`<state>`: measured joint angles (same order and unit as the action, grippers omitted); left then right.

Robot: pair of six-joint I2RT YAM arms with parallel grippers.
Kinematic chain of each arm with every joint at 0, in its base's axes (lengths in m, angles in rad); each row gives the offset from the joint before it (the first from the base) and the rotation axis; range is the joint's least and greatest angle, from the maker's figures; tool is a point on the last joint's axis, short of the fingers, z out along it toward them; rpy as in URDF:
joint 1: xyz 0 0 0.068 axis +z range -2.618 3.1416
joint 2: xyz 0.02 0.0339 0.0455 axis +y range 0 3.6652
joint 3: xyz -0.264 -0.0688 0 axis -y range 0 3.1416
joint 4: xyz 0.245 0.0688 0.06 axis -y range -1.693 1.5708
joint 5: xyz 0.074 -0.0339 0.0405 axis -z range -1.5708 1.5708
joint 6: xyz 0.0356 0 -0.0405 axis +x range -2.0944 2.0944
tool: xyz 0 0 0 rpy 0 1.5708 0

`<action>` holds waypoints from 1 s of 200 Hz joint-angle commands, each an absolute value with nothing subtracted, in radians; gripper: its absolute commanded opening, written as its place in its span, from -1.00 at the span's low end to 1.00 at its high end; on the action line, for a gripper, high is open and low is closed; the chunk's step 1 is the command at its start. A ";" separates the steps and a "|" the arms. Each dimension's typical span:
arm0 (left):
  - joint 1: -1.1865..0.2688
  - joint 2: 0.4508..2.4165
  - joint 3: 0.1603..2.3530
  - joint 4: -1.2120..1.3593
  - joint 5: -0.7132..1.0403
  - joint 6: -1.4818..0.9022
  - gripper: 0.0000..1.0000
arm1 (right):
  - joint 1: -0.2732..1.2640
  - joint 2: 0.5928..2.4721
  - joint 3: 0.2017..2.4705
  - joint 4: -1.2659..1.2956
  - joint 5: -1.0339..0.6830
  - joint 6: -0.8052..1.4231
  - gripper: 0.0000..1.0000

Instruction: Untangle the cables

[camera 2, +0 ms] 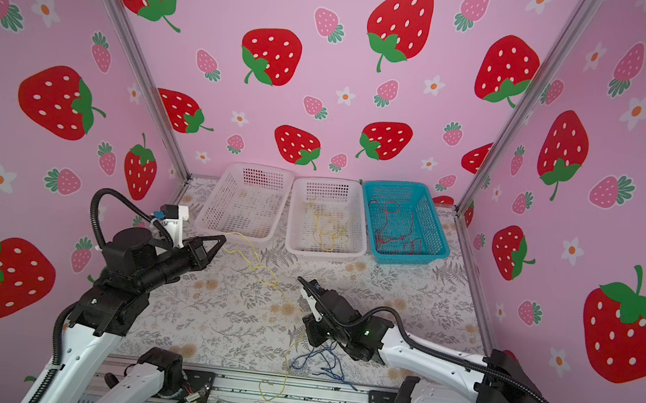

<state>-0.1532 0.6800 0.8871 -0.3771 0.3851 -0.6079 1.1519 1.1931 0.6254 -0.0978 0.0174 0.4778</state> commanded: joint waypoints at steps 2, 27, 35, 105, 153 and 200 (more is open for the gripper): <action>-0.136 0.660 0.992 -0.343 0.318 -0.606 -1.00 | 1.132 1.227 0.572 -0.183 0.076 0.517 -1.00; -0.136 0.658 1.058 -0.374 0.265 -0.571 -1.00 | 1.117 1.234 0.544 -0.174 0.058 0.518 -1.00; -0.137 0.658 1.071 -0.369 0.252 -0.572 -1.00 | 1.114 1.235 0.537 -0.173 0.053 0.521 -1.00; -0.138 0.695 1.109 -0.248 0.231 -0.658 -1.00 | 1.119 1.210 0.564 -0.191 0.089 0.522 -1.00; -0.138 0.793 1.087 -0.137 0.261 -0.717 -1.00 | 1.157 1.171 0.658 -0.176 0.043 0.492 -1.00; -0.139 0.888 1.109 -0.142 0.274 -0.632 -1.00 | 1.141 1.034 0.679 -0.275 0.187 0.493 -1.00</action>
